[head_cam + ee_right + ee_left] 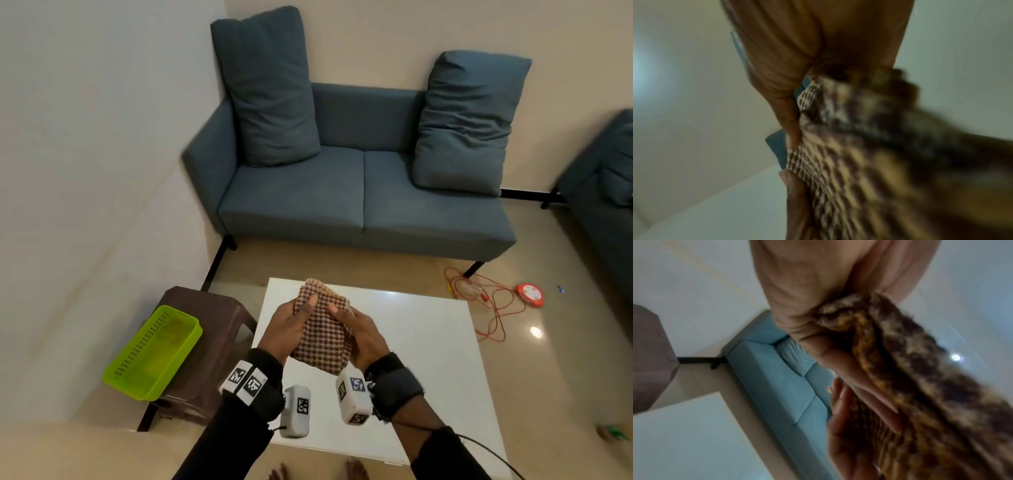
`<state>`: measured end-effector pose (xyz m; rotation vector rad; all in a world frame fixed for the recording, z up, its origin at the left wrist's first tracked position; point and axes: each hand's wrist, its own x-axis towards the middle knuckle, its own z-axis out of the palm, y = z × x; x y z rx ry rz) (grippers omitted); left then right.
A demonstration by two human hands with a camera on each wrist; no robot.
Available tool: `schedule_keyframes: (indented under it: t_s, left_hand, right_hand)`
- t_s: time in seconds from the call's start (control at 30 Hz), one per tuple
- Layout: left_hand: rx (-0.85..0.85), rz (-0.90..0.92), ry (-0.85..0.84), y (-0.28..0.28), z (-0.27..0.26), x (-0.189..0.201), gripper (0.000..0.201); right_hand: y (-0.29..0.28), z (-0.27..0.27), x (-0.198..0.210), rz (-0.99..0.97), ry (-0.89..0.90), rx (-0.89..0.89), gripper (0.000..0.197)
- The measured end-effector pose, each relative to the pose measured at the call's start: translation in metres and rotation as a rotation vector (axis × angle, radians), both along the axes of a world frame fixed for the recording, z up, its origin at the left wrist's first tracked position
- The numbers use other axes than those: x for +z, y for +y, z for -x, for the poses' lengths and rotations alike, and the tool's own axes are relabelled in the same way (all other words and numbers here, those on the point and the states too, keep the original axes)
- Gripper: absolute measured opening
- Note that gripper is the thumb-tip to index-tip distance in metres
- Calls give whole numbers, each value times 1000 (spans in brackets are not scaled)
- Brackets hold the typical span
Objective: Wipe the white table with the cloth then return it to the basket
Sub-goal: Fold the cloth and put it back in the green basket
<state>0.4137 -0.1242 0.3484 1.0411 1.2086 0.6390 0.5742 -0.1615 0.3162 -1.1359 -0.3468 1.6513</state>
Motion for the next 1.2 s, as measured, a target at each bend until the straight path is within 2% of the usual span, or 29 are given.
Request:
schedule_keyframes:
  t_s: [0.07,0.13,0.23,0.33,0.43,0.5,0.57,0.83,0.97,1.07,1.2]
  left_hand:
    - [22,-58,72,3,-5,2,44]
    - [64,-43,79,5,-5,1,50]
    - [114,47,-105,0,-2,-8,77]
    - [142,78,-333,-12,-2,-14,84]
    - [64,-19,-357,-20,-6,-16,86]
    - [-21,-117,-292,-22,-11,-14,81]
    - [-49,-186,-228,-21,-16,-12,75]
    - [-117,-241,-31,-13,-37,0,43]
    - [-102,-231,-18,-13,-47,1,37]
    - [-37,-243,4,-9,-52,0,30]
    - [90,-167,10,-3,-58,-2,27]
  right_hand:
    - [5,-12,0,-39,-107,-21,37]
    - [9,-21,1,-62,-186,-53,30]
    - [11,-33,1,-73,-185,-106,28]
    - [9,-43,-3,-67,-158,-164,25]
    - [6,-52,-7,-49,-137,-186,39]
    - [4,-59,-7,-47,-155,-186,53]
    - [2,-65,-8,-56,-172,-182,57]
    - [-2,-85,-8,-63,-137,-169,34]
    - [-4,-94,-9,-90,-88,-93,36]
    - [-5,-101,-10,-148,-95,62,54]
    - [-4,-108,-9,-267,-315,335,80]
